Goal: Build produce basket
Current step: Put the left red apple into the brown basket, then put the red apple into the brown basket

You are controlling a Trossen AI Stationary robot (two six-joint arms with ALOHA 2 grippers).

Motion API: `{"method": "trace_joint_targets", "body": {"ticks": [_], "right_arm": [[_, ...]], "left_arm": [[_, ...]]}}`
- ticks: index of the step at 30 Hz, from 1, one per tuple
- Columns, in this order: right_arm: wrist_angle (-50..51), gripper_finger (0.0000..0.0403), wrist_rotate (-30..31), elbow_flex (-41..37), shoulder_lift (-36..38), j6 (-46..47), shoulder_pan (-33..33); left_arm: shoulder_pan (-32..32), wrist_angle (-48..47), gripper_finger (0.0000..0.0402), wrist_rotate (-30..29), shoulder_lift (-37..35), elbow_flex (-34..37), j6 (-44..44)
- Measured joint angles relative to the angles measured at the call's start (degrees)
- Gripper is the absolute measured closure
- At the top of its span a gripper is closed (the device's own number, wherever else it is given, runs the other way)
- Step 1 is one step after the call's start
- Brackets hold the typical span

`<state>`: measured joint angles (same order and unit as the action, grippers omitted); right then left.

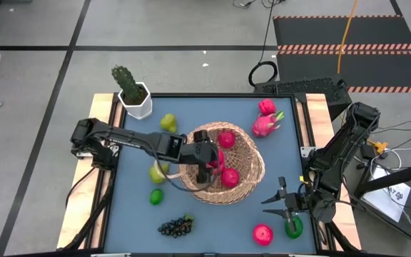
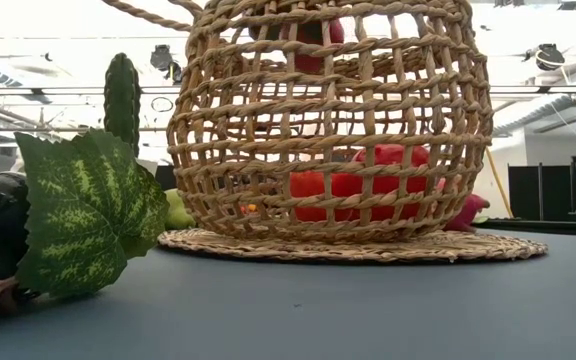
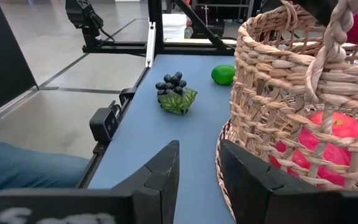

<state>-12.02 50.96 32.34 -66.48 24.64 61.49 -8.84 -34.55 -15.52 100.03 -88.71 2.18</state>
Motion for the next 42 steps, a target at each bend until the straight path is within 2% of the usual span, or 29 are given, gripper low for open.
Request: {"method": "trace_joint_targets", "body": {"ticks": [10, 19, 29, 35, 42], "right_arm": [[0.05, 0.0291, -0.04, 0.0, 0.0, 0.14, 0.09], [0.21, 0.0291, -0.04, 0.0, 0.0, 0.1, 0.09], [0.27, 0.0291, -0.04, 0.0, 0.0, -0.01, 0.09], [0.29, 0.0291, -0.04, 0.0, 0.0, -0.01, 0.09], [0.27, 0.0291, -0.04, 0.0, 0.0, 0.12, 0.09]], "left_arm": [[1.6, -0.21, 0.008, 0.17, 0.0, -0.01, 2.01], [2.08, -6.95, 0.0079, -0.6, 0.63, 0.0, 0.54], [1.63, -6.85, 0.0006, -1.03, 0.63, 0.0, 0.13], [0.78, -1.78, 0.0025, 0.52, -1.82, 0.0, 0.39], [-2.18, 1.72, 0.0037, -0.47, -9.73, 0.0, 2.0]]}}
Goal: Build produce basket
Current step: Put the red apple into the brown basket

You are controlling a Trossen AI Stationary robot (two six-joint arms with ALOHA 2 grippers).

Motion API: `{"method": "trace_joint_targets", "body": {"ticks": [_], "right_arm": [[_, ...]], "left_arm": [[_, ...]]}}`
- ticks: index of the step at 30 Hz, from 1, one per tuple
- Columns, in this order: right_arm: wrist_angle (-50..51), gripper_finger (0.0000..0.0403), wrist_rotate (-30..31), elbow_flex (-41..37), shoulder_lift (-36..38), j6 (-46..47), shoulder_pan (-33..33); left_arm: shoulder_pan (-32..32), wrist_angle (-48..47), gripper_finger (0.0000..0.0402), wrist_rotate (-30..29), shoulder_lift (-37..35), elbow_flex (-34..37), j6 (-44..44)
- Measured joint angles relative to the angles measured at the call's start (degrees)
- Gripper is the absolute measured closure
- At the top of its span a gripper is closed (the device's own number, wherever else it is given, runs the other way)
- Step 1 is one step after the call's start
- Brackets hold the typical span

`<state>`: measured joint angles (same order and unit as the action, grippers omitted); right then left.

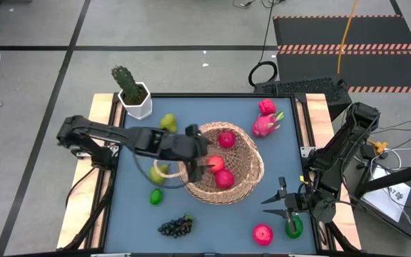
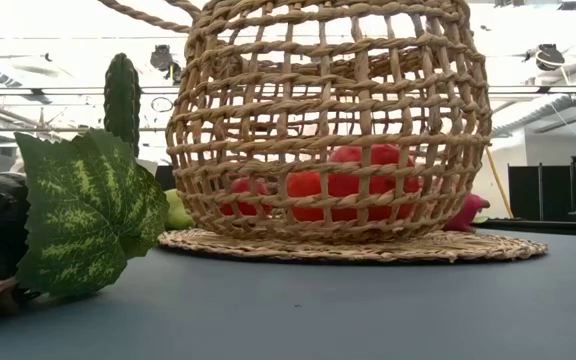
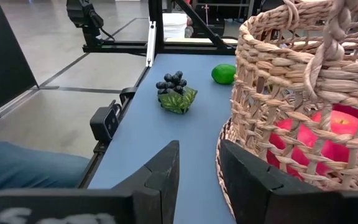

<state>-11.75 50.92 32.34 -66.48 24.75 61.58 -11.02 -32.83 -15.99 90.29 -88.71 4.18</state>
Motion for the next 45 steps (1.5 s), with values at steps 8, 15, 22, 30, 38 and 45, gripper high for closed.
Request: {"method": "trace_joint_targets", "body": {"ticks": [8, 15, 22, 30, 38, 45], "right_arm": [[1.84, 0.0291, -4.43, 0.0, -1.66, 7.53, -0.1], [-0.45, 0.0291, -7.35, 0.0, -2.82, 9.16, -0.13], [5.18, 0.0291, -9.27, 6.59, -4.08, 9.3, 0.0], [34.52, 0.029, -19.06, 25.07, -13.35, 22.91, -0.11], [44.14, 0.0214, -29.05, 35.82, -19.81, 27.53, -1.76], [44.36, 0.0107, -38.62, 36.24, -21.23, 29.5, -7.3]], "left_arm": [[-7.04, -2.98, 0.0072, -4.85, -7.47, -0.02, 4.81], [-15.48, -6.37, 0.0111, -17.96, -7.75, 2.83, 7.2], [-19.08, 1.44, 0.0127, -23.38, -7.73, 12.07, 9.39], [-22.66, 2.95, 0.0128, -32.65, -8.8, 17.29, 12.15], [-23.21, 2.67, 0.0128, -32.53, -9.08, 17.46, 10.46], [-23.25, 2.56, 0.0128, -32.29, -9.41, 17.42, 9.84]]}}
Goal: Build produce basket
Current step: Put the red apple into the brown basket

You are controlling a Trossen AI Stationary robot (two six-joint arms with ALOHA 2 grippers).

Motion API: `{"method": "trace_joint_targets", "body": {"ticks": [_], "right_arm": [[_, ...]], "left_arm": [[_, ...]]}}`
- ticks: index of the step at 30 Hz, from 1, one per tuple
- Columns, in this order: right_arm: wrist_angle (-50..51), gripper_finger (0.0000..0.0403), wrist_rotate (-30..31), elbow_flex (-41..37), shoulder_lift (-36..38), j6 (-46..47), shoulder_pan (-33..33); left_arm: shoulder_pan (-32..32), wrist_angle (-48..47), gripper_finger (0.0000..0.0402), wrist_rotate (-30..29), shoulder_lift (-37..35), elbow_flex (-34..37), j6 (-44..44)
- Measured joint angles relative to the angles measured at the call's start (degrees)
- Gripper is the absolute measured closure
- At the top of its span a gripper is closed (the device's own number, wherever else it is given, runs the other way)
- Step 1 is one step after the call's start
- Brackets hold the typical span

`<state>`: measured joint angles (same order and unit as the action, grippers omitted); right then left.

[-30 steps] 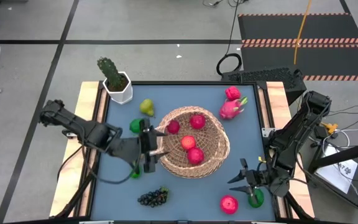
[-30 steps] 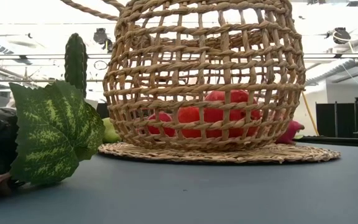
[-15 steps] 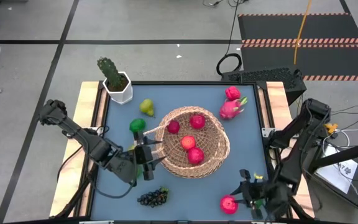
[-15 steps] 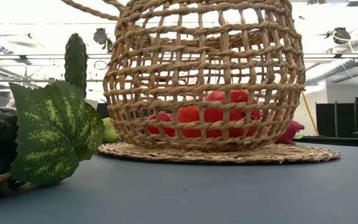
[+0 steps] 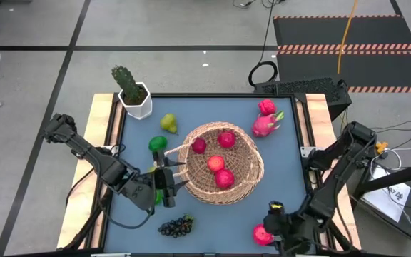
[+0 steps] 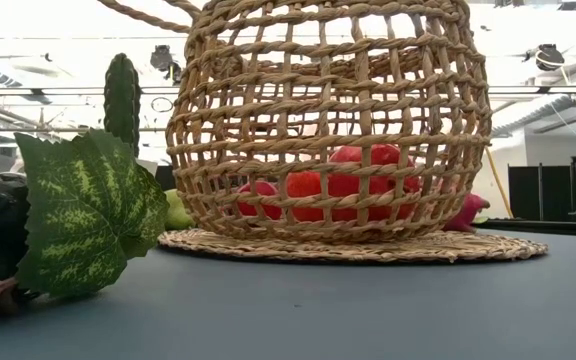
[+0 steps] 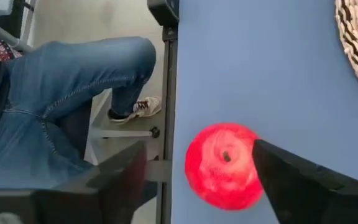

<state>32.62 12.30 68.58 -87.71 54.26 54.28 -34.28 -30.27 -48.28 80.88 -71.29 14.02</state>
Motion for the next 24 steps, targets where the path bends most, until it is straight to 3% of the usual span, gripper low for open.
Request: {"method": "trace_joint_targets", "body": {"ticks": [8, 16, 24], "right_arm": [[0.67, 0.0066, -3.54, -0.31, -0.54, -4.23, -3.84], [-1.12, 0.0065, -1.97, -4.09, -0.54, -4.22, -3.25], [-8.88, 0.0067, -2.54, -6.72, -0.56, -3.48, -2.8]], "left_arm": [[-1.34, -2.03, 0.0128, 0.35, -0.02, 0.0, 4.98], [-3.59, -3.6, 0.0128, 0.34, 0.0, 0.0, 11.3], [-4.44, -2.34, 0.0128, -1.27, 0.0, 0.0, 10.49]]}}
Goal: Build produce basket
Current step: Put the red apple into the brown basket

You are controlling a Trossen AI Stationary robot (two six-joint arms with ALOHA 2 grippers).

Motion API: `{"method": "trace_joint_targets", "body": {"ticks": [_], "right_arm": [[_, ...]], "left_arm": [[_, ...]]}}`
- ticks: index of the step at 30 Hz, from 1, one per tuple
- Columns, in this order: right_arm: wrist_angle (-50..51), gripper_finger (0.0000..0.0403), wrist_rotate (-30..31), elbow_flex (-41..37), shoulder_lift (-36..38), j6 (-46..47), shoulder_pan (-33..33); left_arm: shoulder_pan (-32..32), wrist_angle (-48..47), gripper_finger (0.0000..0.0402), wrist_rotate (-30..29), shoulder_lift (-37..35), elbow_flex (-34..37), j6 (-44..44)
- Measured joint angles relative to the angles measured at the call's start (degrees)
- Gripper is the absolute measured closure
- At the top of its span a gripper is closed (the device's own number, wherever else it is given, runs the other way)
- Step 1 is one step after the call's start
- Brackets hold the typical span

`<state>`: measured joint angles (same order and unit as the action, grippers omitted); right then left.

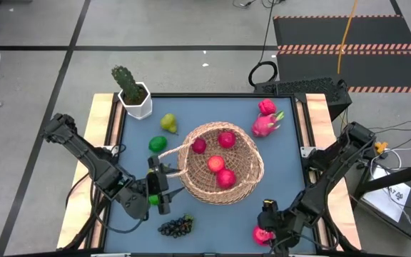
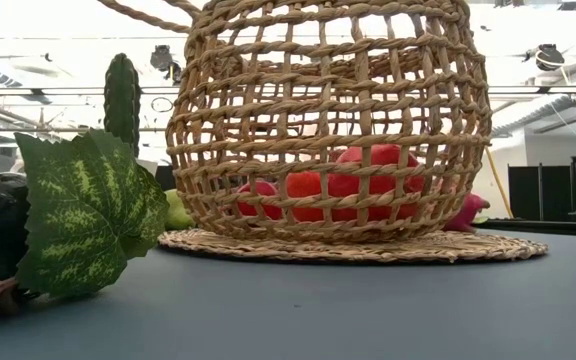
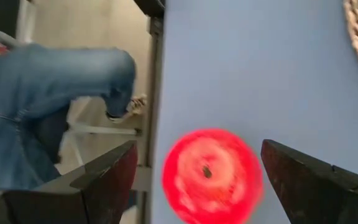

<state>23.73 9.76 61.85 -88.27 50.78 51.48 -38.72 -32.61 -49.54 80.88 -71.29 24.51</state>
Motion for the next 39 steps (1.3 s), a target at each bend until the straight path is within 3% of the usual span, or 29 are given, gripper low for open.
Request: {"method": "trace_joint_targets", "body": {"ticks": [6, 18, 28, 39], "right_arm": [[-9.47, 0.0064, 0.48, -3.62, 0.0, -1.98, 0.0], [-8.93, 0.0006, 0.51, -7.2, 0.0, -2.42, 0.59], [-8.04, 0.0003, -0.87, -7.24, -0.09, -1.97, 0.92], [-9.15, 0.0003, -2.95, -7.24, -4.95, -2.03, 0.9]], "left_arm": [[1.8, 3.82, 0.0128, -0.04, 0.0, -0.02, -5.02], [2.79, 6.31, 0.0128, 0.64, 0.0, -0.02, -7.94], [3.07, 6.31, 0.0128, 0.66, 0.0, -0.02, -7.94], [3.08, 6.87, 0.0128, 0.66, 0.0, -0.02, -8.11]]}}
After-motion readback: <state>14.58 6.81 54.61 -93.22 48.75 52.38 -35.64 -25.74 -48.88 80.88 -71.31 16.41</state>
